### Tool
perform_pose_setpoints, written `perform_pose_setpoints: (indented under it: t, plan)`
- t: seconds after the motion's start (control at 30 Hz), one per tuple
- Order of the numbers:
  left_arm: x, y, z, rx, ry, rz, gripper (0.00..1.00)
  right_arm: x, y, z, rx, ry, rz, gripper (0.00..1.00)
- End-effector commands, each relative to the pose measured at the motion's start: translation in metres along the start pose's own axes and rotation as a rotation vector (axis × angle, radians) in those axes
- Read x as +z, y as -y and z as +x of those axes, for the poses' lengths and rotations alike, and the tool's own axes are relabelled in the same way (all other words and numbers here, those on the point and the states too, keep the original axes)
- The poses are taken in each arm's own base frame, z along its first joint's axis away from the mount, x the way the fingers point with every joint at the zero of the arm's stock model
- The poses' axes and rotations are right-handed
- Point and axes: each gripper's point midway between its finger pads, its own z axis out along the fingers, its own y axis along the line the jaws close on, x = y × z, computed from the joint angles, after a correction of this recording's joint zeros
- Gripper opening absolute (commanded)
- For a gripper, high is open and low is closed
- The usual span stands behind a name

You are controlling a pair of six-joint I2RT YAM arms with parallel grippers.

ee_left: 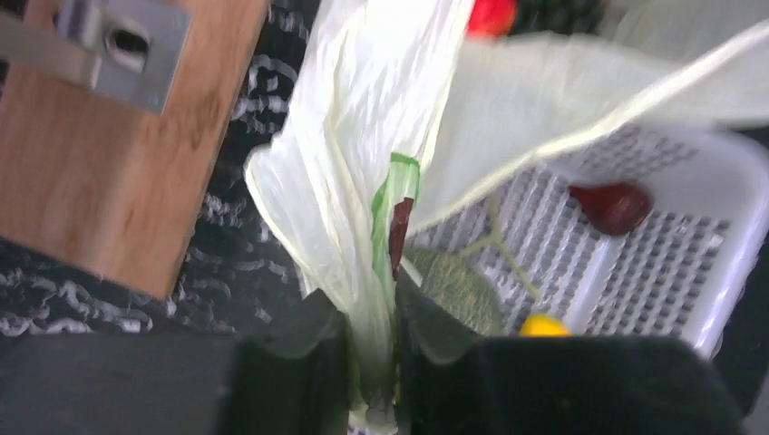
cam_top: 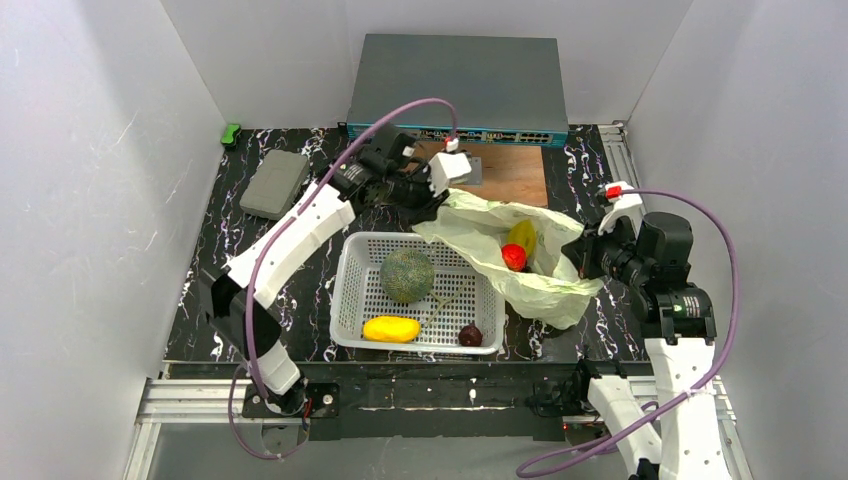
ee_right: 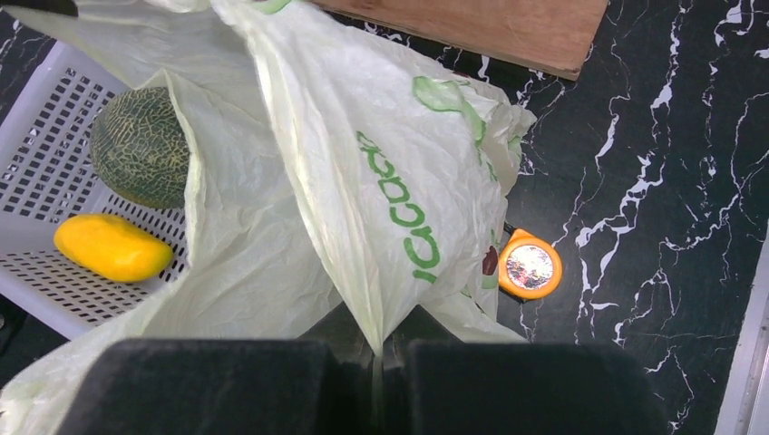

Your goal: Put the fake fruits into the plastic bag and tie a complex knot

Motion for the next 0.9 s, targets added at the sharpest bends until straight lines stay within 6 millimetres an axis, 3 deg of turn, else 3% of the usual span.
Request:
perform_pose_setpoints:
  t: [0.0, 0.07, 0.13, 0.2, 0.27, 0.37, 0.5, 0.6, 0.77, 0.87]
  plan:
    - [-0.035, 0.034, -0.076, 0.004, 0.190, 0.140, 0.10, -0.001, -0.004, -0.035, -0.054, 0.079, -0.033, 0.01]
    - [-0.042, 0.048, -0.097, -0.029, 0.252, 0.206, 0.06, 0.006, -0.009, -0.049, -0.045, 0.105, -0.079, 0.01]
    - [-0.044, 0.054, -0.112, -0.091, 0.281, 0.250, 0.05, 0.015, -0.014, -0.064, -0.041, 0.113, -0.131, 0.11]
    - [-0.041, 0.051, -0.117, -0.180, 0.273, 0.241, 0.05, 0.012, -0.021, -0.082, -0.056, 0.122, -0.168, 0.35]
    - [-0.034, 0.040, -0.113, -0.251, 0.241, 0.185, 0.04, 0.004, -0.026, -0.099, -0.090, 0.115, -0.196, 0.68]
    - [-0.024, 0.023, -0.104, -0.307, 0.201, 0.088, 0.01, -0.026, -0.048, -0.112, -0.150, 0.114, -0.266, 0.97]
    - [-0.013, 0.006, -0.097, -0.382, 0.176, 0.039, 0.00, -0.064, -0.079, -0.095, -0.244, 0.095, -0.377, 0.98]
    - [-0.008, -0.002, -0.095, -0.397, 0.163, 0.030, 0.00, -0.082, -0.085, -0.071, -0.309, 0.061, -0.387, 0.98]
    - [-0.008, -0.003, -0.096, -0.391, 0.166, 0.031, 0.00, -0.095, -0.037, -0.064, -0.260, 0.010, -0.037, 0.98]
    - [-0.008, -0.003, -0.095, -0.387, 0.163, 0.032, 0.00, -0.113, -0.022, -0.058, -0.216, 0.026, 0.108, 0.98]
